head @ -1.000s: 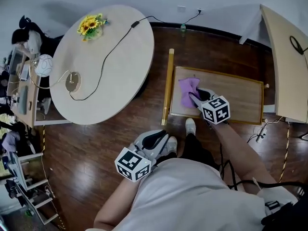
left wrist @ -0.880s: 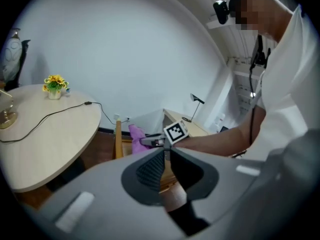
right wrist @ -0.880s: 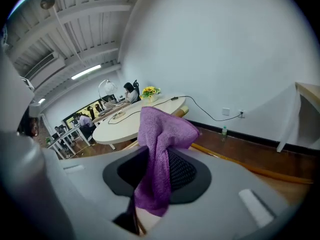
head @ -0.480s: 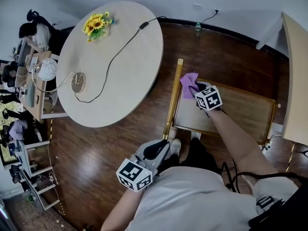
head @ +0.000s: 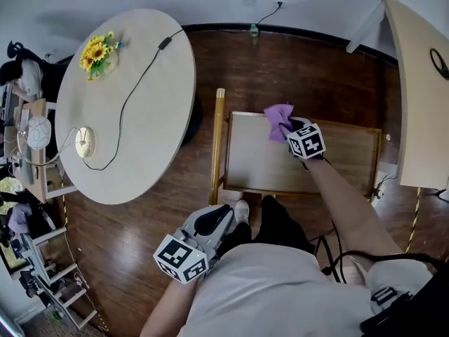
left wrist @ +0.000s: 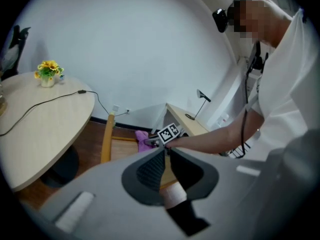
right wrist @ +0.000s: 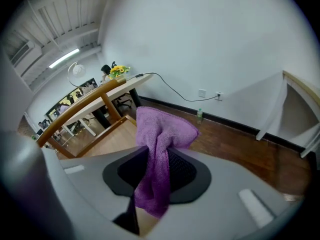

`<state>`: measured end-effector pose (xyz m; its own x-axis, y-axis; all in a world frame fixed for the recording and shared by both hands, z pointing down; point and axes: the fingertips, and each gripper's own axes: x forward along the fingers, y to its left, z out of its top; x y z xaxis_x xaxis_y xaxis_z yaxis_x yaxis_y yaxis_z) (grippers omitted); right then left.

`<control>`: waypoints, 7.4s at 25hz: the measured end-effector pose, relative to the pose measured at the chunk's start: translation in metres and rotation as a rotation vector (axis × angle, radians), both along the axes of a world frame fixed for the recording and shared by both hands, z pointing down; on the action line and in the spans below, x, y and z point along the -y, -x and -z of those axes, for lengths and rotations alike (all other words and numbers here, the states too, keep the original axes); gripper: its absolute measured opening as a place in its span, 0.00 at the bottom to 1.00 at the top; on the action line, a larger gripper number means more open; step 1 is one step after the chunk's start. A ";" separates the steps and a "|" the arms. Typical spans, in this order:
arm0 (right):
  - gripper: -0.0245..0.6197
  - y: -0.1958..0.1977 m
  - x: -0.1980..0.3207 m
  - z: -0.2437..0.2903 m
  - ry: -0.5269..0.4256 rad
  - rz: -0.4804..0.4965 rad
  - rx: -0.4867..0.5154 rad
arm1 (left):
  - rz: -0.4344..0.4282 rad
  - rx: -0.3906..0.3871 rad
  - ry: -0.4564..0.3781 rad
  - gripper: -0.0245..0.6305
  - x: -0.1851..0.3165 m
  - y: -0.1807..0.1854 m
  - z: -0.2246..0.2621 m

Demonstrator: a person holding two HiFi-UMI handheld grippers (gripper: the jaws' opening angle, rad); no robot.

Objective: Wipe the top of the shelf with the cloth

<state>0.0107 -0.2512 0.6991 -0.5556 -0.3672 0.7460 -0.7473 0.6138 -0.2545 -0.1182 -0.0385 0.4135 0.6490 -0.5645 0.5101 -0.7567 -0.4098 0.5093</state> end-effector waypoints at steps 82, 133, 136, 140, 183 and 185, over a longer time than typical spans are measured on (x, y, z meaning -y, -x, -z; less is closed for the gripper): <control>0.21 -0.382 -0.143 -0.003 0.147 -0.345 -0.504 | -0.359 -0.077 0.034 0.12 -0.024 -0.090 -0.007; 0.21 -0.388 -0.262 -0.011 0.233 -0.366 -0.501 | -0.461 -0.086 0.010 0.12 -0.049 -0.096 -0.008; 0.21 -0.401 -0.264 -0.008 0.230 -0.371 -0.520 | -0.464 -0.087 0.009 0.12 -0.045 -0.098 -0.008; 0.21 -0.401 -0.265 -0.005 0.232 -0.362 -0.543 | -0.466 -0.088 0.009 0.12 -0.046 -0.100 -0.007; 0.21 -0.231 -0.498 0.231 -0.233 -0.499 -0.097 | -0.426 -0.095 -0.192 0.11 -0.250 -0.045 0.022; 0.21 -0.239 -0.521 0.230 -0.240 -0.479 -0.073 | -0.400 -0.083 -0.199 0.11 -0.273 -0.058 0.023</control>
